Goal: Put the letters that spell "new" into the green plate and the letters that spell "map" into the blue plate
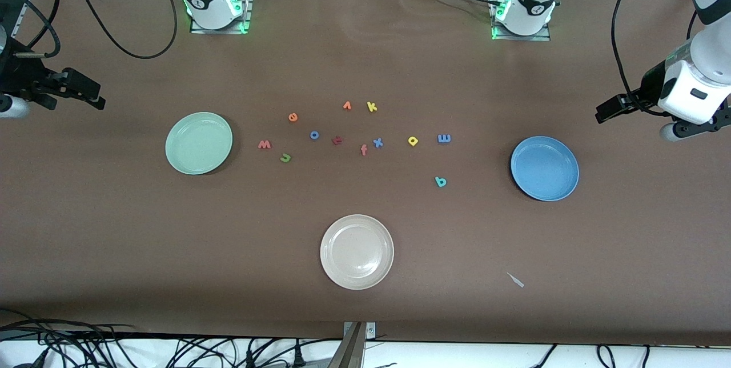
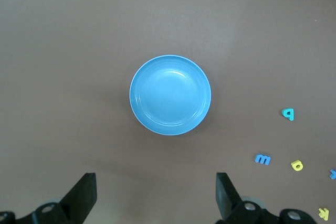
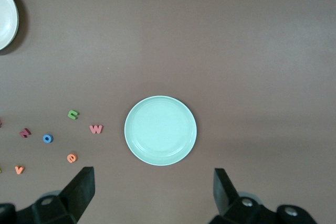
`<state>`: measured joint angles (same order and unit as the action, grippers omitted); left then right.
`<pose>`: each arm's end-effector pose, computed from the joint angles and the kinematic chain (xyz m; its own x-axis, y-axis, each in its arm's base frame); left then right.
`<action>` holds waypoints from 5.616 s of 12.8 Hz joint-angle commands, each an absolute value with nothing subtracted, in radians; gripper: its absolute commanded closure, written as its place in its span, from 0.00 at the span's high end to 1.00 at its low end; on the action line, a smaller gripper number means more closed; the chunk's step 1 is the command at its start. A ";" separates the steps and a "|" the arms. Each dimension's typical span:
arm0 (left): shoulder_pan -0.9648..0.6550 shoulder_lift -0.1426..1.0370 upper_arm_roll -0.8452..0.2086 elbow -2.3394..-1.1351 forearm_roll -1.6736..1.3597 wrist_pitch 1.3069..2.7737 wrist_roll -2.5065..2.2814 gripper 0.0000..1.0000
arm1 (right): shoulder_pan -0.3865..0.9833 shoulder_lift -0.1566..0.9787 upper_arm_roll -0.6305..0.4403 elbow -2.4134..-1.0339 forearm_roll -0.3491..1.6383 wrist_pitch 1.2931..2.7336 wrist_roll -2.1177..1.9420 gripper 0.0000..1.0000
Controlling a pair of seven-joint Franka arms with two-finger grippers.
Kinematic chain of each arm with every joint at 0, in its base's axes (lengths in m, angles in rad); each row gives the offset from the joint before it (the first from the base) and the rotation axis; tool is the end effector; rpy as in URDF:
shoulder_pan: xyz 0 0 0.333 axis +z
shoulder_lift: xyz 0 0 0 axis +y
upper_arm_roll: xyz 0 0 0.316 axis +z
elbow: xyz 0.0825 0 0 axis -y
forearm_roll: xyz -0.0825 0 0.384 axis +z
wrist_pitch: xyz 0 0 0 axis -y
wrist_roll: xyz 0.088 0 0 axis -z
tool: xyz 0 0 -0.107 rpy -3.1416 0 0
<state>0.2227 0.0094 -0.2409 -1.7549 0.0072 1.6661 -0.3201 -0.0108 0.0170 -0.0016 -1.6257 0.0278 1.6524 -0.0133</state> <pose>0.5551 -0.0089 0.5404 0.9506 0.2966 -0.0913 0.2945 -0.9550 -0.0353 0.5658 -0.0042 0.5961 0.9999 -0.0014 0.0100 -0.0011 -0.9996 -0.0276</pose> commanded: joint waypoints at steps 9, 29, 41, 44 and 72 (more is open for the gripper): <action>0.222 0.012 -0.241 -1.749 -0.009 1.654 -0.301 1.00 | -0.008 0.014 0.002 -1.621 0.034 1.648 -0.021 1.00; 0.222 0.014 -0.241 -1.749 -0.009 1.652 -0.301 1.00 | -0.006 0.018 0.002 -1.621 0.035 1.646 -0.021 1.00; 0.221 0.015 -0.242 -1.749 -0.009 1.651 -0.301 1.00 | 0.020 0.026 0.003 -1.621 0.028 1.647 -0.009 1.00; 0.221 0.015 -0.242 -1.749 -0.009 1.651 -0.301 1.00 | 0.018 0.026 0.000 -1.623 0.031 1.641 -0.020 1.00; 0.158 0.207 -0.258 -1.704 -0.012 1.638 -0.556 1.00 | 0.015 0.046 -0.005 -1.623 0.032 1.654 -0.015 1.00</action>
